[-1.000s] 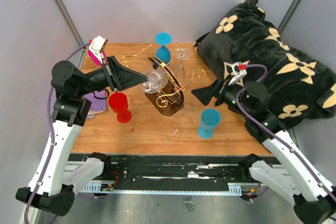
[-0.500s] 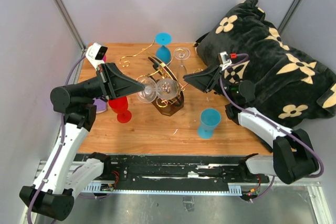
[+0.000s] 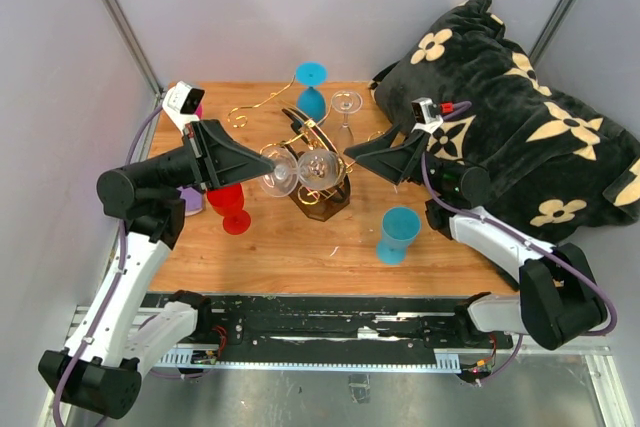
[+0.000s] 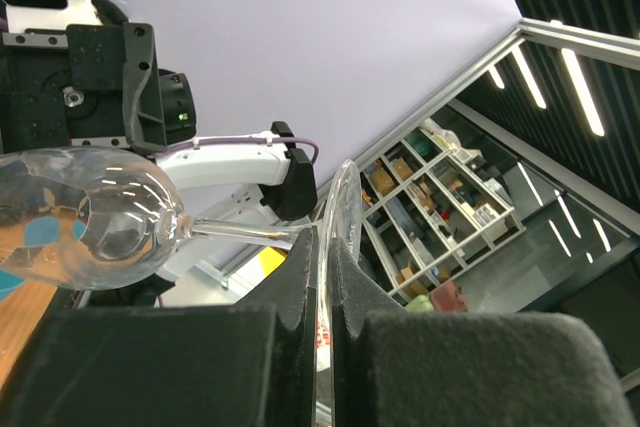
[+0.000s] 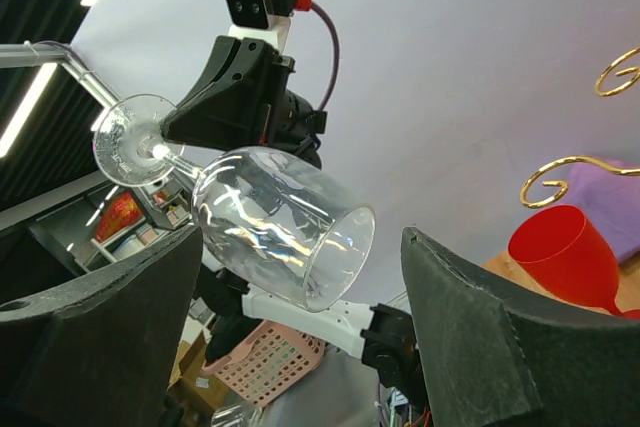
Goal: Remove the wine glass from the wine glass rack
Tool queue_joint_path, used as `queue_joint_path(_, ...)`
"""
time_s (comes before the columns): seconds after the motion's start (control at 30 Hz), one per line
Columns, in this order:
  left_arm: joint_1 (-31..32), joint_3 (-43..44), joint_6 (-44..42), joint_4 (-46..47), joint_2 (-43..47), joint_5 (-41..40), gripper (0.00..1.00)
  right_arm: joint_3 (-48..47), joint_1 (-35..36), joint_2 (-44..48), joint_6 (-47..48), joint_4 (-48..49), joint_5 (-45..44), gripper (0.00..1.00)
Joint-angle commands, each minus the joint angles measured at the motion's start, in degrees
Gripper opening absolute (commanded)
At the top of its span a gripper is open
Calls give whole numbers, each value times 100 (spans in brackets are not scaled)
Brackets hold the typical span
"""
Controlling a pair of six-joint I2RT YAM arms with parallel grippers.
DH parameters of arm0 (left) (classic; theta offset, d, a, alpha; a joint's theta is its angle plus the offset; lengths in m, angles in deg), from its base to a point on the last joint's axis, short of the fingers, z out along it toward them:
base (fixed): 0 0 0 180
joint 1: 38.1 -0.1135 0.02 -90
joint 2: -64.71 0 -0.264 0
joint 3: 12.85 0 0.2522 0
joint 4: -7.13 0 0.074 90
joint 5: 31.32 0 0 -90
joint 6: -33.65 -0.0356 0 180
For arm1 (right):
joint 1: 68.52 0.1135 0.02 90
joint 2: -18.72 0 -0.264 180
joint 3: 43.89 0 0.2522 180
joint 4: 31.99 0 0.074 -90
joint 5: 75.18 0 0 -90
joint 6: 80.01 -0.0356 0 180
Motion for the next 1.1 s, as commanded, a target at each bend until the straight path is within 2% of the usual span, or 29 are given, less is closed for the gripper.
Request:
queue_joint_path(0.0, 13, 73, 73, 462, 12, -174, 1, -156, 235, 98, -87, 486, 143, 81)
queue_joint_path(0.17, 10, 137, 34, 459, -42, -168, 0, -217, 416, 60, -107, 485, 137, 79)
queue_joint_path(0.5, 8, -50, -71, 471, -116, -235, 0, -194, 507, 266, -326, 569, 219, 68)
queue_joint_path(0.63, 5, -108, -123, 572, -160, -323, 0, -147, 581, 304, -373, 596, 190, 68)
queue_joint_path(0.9, 7, -528, 556, 1837, -427, -560, 1, -167, 689, 357, -453, 665, 163, 67)
queue_joint_path(1.07, 4, -904, 856, 2541, -662, -729, 1, -184, 688, 485, -505, 658, 110, 62)
